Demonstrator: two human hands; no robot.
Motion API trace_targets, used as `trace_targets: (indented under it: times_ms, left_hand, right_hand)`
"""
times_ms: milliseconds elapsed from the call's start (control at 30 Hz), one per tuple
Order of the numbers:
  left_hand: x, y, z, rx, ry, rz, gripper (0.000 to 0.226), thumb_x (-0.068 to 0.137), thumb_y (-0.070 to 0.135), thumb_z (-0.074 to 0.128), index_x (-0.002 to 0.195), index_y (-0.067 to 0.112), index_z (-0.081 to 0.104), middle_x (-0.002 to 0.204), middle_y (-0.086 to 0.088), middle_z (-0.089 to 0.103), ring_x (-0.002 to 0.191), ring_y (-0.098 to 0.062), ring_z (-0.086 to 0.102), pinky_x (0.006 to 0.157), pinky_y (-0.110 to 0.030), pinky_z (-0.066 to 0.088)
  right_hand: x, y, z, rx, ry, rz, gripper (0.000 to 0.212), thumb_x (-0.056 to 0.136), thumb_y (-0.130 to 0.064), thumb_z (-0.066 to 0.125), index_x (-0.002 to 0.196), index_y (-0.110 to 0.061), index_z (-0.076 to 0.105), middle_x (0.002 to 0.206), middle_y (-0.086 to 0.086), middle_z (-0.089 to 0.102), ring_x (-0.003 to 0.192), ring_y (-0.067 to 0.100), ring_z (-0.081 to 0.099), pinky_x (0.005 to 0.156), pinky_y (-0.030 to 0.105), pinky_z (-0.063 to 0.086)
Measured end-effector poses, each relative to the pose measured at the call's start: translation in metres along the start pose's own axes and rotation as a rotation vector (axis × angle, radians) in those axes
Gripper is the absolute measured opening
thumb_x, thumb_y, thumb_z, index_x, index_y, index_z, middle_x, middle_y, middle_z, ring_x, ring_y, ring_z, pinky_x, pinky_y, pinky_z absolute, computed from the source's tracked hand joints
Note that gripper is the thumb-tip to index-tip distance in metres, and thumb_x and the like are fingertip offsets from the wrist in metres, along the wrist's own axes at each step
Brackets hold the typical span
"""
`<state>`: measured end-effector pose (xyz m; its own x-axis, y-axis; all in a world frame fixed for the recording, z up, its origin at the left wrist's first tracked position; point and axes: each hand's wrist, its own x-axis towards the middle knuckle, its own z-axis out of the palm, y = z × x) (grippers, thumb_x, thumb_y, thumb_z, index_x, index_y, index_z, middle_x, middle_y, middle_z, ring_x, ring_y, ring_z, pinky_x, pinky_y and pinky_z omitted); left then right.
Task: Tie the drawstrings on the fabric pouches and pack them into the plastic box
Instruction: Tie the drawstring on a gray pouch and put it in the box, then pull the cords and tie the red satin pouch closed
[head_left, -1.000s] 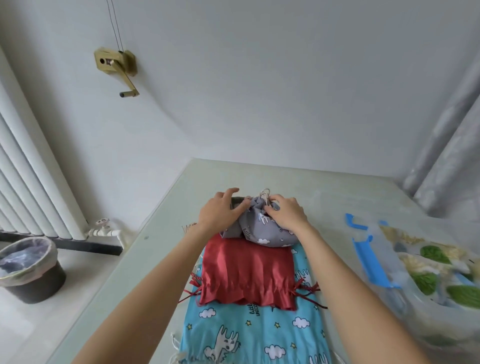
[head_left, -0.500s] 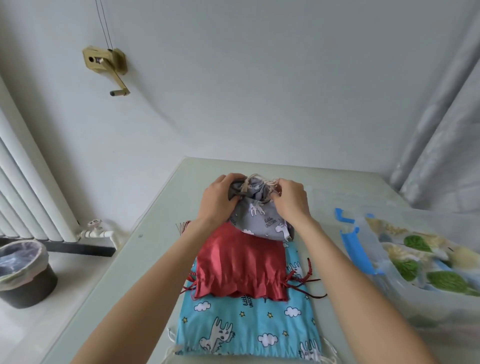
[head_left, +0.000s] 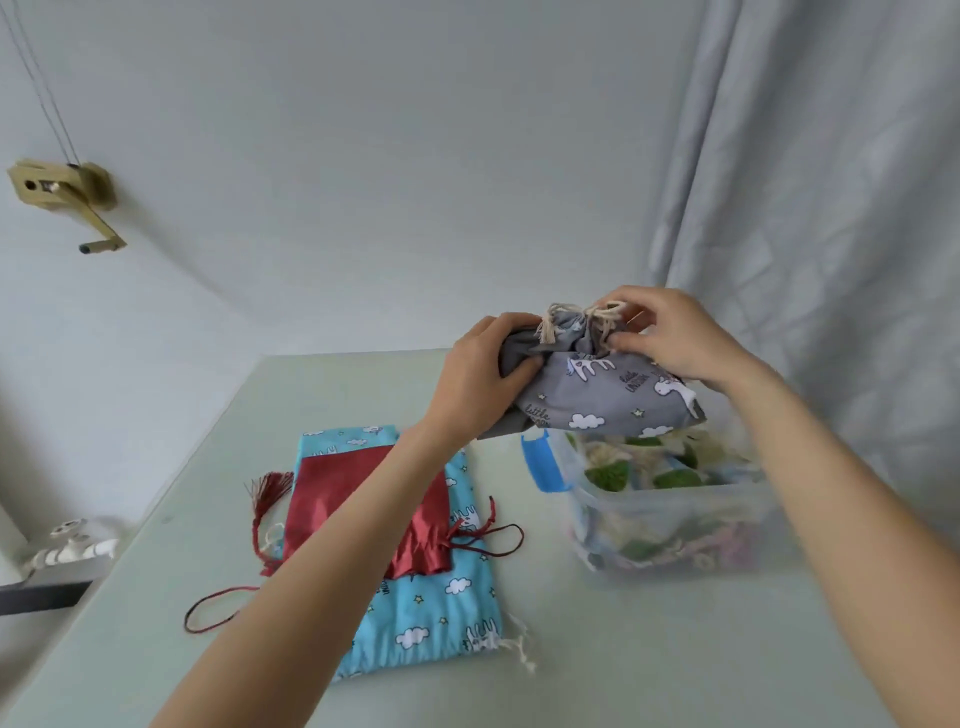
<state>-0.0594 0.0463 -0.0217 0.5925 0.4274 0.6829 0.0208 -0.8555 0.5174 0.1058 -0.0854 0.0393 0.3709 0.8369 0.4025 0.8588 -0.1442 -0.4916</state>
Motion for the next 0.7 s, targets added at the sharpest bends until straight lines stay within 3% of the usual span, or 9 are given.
trace_targets:
  times_ms: [67,200,267,333,467,600,700]
  left_hand:
    - [0.003,0.017,0.027,0.004,-0.081,-0.001,0.038,0.082,0.021,0.067,0.118,0.014,0.059,0.109,-0.008,0.062,0.099,-0.024,0.060,0.081,-0.020,0.039]
    - [0.009,0.039,0.072,0.119,-0.288,0.001,0.050,0.084,0.032,0.066,0.130,0.019,0.051,0.122,-0.007,0.052,0.109,-0.025,0.055,0.088,-0.025,0.038]
    - [0.007,0.039,0.080,0.251,-0.449,-0.027,0.054,0.084,0.041,0.064,0.133,0.024,0.048,0.132,-0.004,0.044,0.119,-0.024,0.048,0.096,-0.029,0.037]
    - [0.004,0.037,0.083,0.380,-0.568,0.002,0.054,0.084,0.048,0.061,0.133,0.029,0.048,0.141,0.000,0.038,0.127,-0.021,0.039,0.101,-0.033,0.035]
    - [0.007,0.035,0.081,0.344,-0.657,0.095,0.054,0.083,0.048,0.062,0.132,0.031,0.048,0.138,0.006,0.046,0.125,-0.015,0.041,0.101,-0.032,0.036]
    - [0.013,0.035,0.086,0.458,-0.769,0.049,0.058,0.079,0.050,0.065,0.132,0.034,0.048,0.126,0.007,0.058,0.115,-0.017,0.052,0.094,-0.035,0.043]
    - [0.015,0.032,0.091,0.547,-0.827,0.050,0.057,0.078,0.047,0.066,0.131,0.035,0.048,0.121,0.007,0.062,0.110,-0.020,0.055,0.085,-0.030,0.043]
  right_hand:
    - [-0.012,0.028,-0.015,-0.025,0.009,0.043,0.036,0.078,0.002,0.068,0.110,-0.014,0.065,0.097,0.014,0.066,0.088,0.029,0.062,0.073,0.022,0.041]
    - [-0.034,0.081,-0.025,-0.041,0.056,0.099,0.034,0.081,0.001,0.066,0.111,-0.013,0.065,0.101,0.015,0.067,0.094,0.031,0.062,0.074,0.021,0.039]
    - [-0.041,0.102,-0.020,-0.078,-0.076,0.126,0.033,0.083,-0.011,0.067,0.115,-0.019,0.062,0.108,0.007,0.064,0.100,0.024,0.061,0.087,0.025,0.044]
    - [-0.051,0.115,-0.019,-0.144,-0.227,0.129,0.037,0.085,-0.026,0.067,0.121,-0.027,0.058,0.123,0.000,0.054,0.114,0.017,0.052,0.100,0.032,0.040]
    - [-0.059,0.113,-0.029,-0.098,-0.295,-0.001,0.048,0.081,-0.031,0.071,0.126,-0.034,0.053,0.134,-0.008,0.044,0.125,0.007,0.038,0.105,0.024,0.026]
    - [-0.050,0.110,-0.019,-0.370,-0.598,-0.065,0.073,0.077,-0.035,0.074,0.141,-0.028,0.038,0.152,-0.006,0.027,0.138,0.013,0.022,0.112,0.027,0.017]
    - [-0.042,0.113,0.004,-0.579,-0.741,-0.083,0.086,0.078,-0.034,0.073,0.147,-0.029,0.021,0.158,-0.008,0.008,0.142,0.020,0.016,0.114,0.038,0.022]
